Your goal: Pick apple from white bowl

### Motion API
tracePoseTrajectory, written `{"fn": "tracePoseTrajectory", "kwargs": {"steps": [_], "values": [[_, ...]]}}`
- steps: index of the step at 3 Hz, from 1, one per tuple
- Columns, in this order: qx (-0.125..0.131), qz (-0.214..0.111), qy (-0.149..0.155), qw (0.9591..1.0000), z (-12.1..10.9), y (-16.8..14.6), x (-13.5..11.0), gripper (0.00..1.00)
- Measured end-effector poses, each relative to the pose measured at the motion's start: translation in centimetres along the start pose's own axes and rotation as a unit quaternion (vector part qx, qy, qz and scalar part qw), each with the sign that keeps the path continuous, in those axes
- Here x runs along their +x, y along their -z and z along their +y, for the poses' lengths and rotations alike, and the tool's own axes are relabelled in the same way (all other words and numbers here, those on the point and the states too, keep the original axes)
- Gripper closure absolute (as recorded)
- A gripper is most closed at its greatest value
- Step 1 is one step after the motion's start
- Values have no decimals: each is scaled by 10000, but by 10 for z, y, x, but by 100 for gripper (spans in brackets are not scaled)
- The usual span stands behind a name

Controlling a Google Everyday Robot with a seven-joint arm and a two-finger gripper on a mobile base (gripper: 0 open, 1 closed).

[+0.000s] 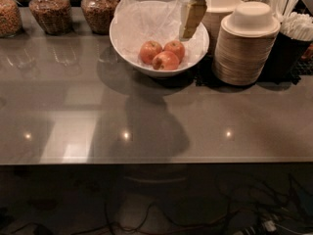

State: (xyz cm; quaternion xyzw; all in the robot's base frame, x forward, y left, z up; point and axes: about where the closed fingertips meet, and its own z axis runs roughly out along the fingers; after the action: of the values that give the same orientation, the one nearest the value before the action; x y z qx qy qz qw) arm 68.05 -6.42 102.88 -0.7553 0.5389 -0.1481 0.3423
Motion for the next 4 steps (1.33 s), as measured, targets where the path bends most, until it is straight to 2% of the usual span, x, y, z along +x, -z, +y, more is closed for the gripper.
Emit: {"fn": "tracePoseTrajectory", "kwargs": {"steps": [1,2,3,4], "values": [[-134,212,-77,9997,7,-16,28,28],[-292,273,-160,9991,19,-34,43,42],[-480,220,-244,9983,35,-54,49,40],[-766,74,-274,9967,53,-89,50,33]]}}
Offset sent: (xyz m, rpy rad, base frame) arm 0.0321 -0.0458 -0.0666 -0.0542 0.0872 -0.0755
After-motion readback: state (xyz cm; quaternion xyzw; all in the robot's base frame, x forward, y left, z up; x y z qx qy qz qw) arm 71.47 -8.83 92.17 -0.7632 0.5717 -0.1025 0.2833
